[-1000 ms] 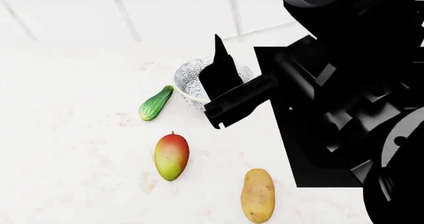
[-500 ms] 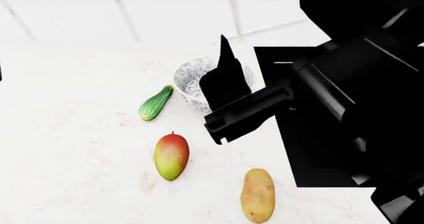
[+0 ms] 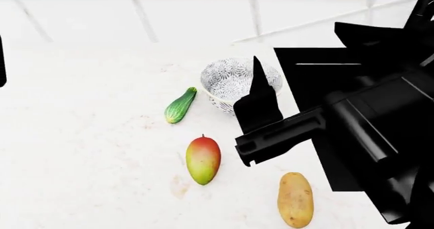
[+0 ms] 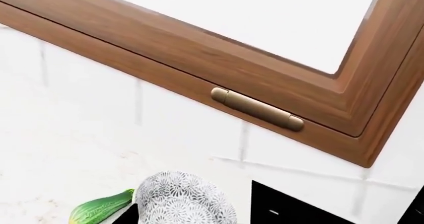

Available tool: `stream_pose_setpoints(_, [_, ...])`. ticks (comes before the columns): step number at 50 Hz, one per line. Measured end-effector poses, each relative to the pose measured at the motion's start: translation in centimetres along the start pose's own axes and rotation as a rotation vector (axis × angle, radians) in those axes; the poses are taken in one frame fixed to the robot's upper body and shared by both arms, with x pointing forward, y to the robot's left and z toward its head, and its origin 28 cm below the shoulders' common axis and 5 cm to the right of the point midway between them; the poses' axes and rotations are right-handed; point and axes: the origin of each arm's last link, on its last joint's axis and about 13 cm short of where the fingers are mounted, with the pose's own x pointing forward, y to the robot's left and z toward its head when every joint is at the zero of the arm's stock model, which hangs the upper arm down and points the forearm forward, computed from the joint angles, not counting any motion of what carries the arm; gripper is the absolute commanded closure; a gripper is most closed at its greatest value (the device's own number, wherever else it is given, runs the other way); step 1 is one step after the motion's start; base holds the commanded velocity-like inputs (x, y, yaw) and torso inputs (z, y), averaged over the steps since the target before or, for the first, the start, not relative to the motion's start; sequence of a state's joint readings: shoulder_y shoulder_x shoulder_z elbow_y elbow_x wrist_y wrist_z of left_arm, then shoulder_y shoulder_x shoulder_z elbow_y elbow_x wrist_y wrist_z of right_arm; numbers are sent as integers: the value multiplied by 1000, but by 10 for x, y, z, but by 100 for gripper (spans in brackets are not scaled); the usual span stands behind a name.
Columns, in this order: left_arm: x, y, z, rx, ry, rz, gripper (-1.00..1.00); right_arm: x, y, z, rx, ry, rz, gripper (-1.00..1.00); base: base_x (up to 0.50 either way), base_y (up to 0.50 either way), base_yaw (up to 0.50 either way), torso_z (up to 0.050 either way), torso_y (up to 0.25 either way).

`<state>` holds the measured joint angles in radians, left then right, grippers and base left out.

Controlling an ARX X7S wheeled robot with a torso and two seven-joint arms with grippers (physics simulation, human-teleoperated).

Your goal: There is a mixed pile of frozen fruits and vegetables on the counter. Locate all the frozen vegetables and place the items in a bowl on the counter. Take all the frozen fruits and defrost them in a running sink.

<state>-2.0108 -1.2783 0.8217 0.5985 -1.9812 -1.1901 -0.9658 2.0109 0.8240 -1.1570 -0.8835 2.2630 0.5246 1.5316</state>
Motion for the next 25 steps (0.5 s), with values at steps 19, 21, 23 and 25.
stream_pose_setpoints(19, [2,-3,-1,-1,0,-9,-100,-8,-3,-5,55,124,-91,-100,0,0,0,0,0])
stream_pose_setpoints(21, [2,-3,-1,-1,-1,-10,-100,-9,-3,-5,60,159,-91,-100,0,0,0,0,0])
stream_pose_setpoints(23, [3,-3,0,-1,-1,-11,-100,-11,-3,-5,61,197,-90,-100,0,0,0,0,0])
stream_pose_setpoints(25, [3,-4,0,-2,-2,-11,-100,-14,-2,-5,64,232,-90,-100,0,0,0,0,0])
